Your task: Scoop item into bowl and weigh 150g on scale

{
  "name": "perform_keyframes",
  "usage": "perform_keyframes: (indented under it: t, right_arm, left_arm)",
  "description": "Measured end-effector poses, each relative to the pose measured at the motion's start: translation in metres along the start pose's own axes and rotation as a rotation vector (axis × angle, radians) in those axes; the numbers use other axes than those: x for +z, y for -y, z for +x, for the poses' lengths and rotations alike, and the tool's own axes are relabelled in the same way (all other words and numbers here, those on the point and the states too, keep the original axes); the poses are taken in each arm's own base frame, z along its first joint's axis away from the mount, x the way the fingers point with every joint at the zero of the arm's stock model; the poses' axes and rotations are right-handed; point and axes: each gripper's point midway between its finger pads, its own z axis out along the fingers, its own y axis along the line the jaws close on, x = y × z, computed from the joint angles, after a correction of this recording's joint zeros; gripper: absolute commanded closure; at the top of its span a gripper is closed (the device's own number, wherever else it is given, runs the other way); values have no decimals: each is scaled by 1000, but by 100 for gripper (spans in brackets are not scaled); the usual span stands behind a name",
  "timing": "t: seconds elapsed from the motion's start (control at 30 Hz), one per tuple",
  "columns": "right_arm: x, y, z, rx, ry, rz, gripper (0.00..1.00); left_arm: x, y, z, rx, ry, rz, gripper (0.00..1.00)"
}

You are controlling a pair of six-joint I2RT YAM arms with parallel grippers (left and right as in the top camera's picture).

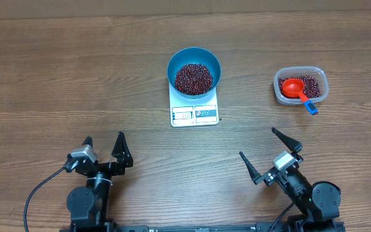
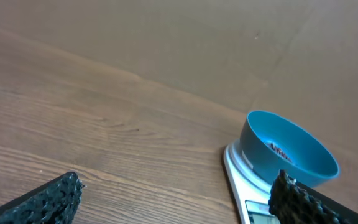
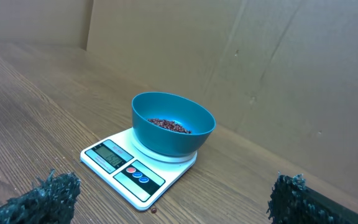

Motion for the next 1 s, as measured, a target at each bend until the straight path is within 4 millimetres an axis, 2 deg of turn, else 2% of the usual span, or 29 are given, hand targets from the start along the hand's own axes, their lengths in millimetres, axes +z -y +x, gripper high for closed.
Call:
perform_keyframes:
  t: [0.17, 0.4, 1.0]
  right_arm:
    - [0, 0, 0, 0, 0, 0, 0]
    - [0, 0, 0, 0, 0, 0, 0]
    - [0, 0, 0, -1, 1, 0, 0]
  left_arm:
    - [0, 17, 6, 85, -24, 76, 0]
    - [-2, 31, 10, 222, -31, 145, 0]
    - [-2, 32, 10, 270, -29, 152, 0]
